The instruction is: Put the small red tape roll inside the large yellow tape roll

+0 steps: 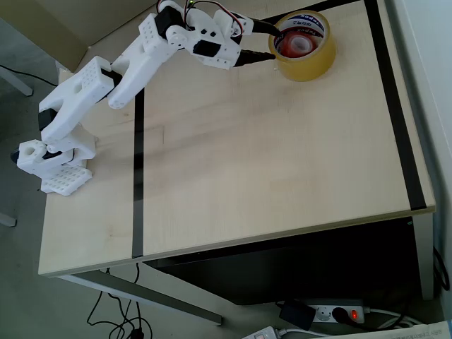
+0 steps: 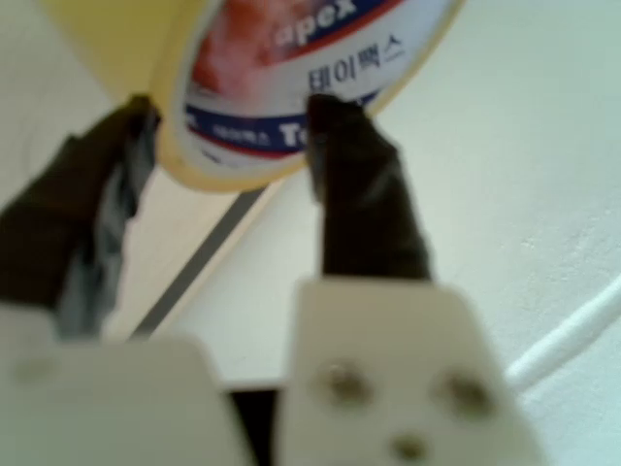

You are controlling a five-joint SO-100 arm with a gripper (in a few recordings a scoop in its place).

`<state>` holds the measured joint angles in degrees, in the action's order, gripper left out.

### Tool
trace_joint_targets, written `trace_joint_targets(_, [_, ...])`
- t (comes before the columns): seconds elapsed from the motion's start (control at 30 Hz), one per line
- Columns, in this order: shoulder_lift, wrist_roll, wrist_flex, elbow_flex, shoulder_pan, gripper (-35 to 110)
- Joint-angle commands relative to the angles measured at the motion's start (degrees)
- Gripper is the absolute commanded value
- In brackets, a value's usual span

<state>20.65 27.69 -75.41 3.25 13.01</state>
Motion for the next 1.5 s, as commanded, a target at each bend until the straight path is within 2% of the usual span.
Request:
trace_joint_targets(0.0, [3.4, 1.8, -1.9, 4.2, -0.3, 17])
trace_joint_targets(0.13, [3.9, 1.8, -6.0, 7.3, -0.5, 17])
trace_joint_targets(0.23, [7.6, 2.0, -10.6, 7.3, -1.0, 0])
trace_joint_targets(0.4, [16.7, 1.8, -28.1, 6.9, -2.3, 0])
trace_joint_targets(0.47, [27.9, -2.2, -28.2, -7.9, -3.4, 0])
trace_joint_targets(0.77, [61.5, -17.4, -28.0, -35.9, -9.8, 0])
trace_joint_targets(0.87, [75.5, -20.1, -22.1, -51.6, -10.9, 0])
trace_joint_targets(1.07, [115.8, -21.9, 10.0, -108.2, -11.1, 0])
trace_joint_targets(1.1, [120.7, -22.0, 12.7, -115.3, -11.4, 0])
trace_joint_targets(1.23, [135.1, -24.3, 17.5, -137.1, -13.3, 0])
trace_joint_targets(1.47, [162.7, -26.0, 15.8, -163.9, -11.8, 0])
